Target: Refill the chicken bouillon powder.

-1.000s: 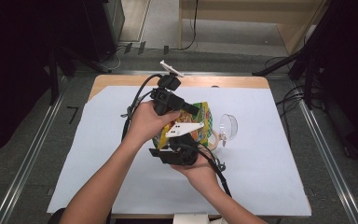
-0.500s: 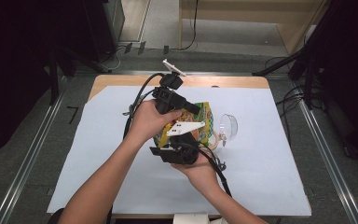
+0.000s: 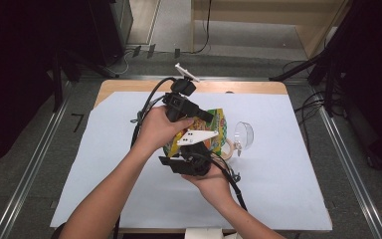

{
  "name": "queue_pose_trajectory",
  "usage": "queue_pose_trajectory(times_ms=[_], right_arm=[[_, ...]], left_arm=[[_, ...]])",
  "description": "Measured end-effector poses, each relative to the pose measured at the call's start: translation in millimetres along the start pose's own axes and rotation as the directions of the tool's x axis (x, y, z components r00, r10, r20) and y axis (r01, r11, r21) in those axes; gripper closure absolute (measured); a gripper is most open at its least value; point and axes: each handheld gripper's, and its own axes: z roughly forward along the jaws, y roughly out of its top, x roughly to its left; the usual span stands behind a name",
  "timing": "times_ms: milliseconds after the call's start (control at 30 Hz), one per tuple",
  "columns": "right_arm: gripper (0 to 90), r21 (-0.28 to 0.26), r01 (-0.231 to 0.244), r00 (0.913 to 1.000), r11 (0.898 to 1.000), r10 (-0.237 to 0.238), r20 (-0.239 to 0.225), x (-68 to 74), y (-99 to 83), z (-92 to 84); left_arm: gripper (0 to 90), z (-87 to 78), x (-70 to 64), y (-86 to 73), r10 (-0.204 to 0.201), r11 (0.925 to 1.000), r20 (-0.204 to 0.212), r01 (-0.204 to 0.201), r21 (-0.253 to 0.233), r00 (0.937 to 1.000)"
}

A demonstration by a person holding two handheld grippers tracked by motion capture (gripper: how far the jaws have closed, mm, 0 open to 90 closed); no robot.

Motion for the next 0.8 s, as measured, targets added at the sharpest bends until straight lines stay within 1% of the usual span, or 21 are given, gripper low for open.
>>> queue_pose_trajectory(times_ms=[200,367,567,667,800], right_arm=[[68.1,-0.016,0.005,1.0000,1.000,-0.005,-0.001,0.1,0.0,0.3],[67.3,-0.023,0.001,1.0000,1.000,-0.001,-0.003,-0.9,0.1,-1.3],[67.7,-0.030,0.000,1.0000,1.000,0.000,0.000,-3.5,-0.1,-3.6],[67.8,-0.023,0.002,1.0000,1.000,-0.002,0.003,-4.9,-0.7,-3.9],[67.9,-0.019,0.005,1.0000,1.000,-0.005,0.007,-4.9,-1.1,-3.9]], left_arm=[[79.1,-0.5,-5.4,1.0,0.019,0.9998,-0.025,-0.019,0.001,0.9995],[79.1,1.2,-8.1,4.1,0.024,0.9996,-0.038,-0.024,0.012,0.9990],[78.8,4.1,-7.8,6.4,0.017,0.9998,-0.032,-0.017,0.008,0.9994],[78.7,4.9,-6.3,6.6,0.020,0.9997,-0.027,-0.019,0.012,0.9994],[78.5,5.0,-5.6,5.9,0.019,0.9998,-0.021,-0.019,0.005,0.9996]])
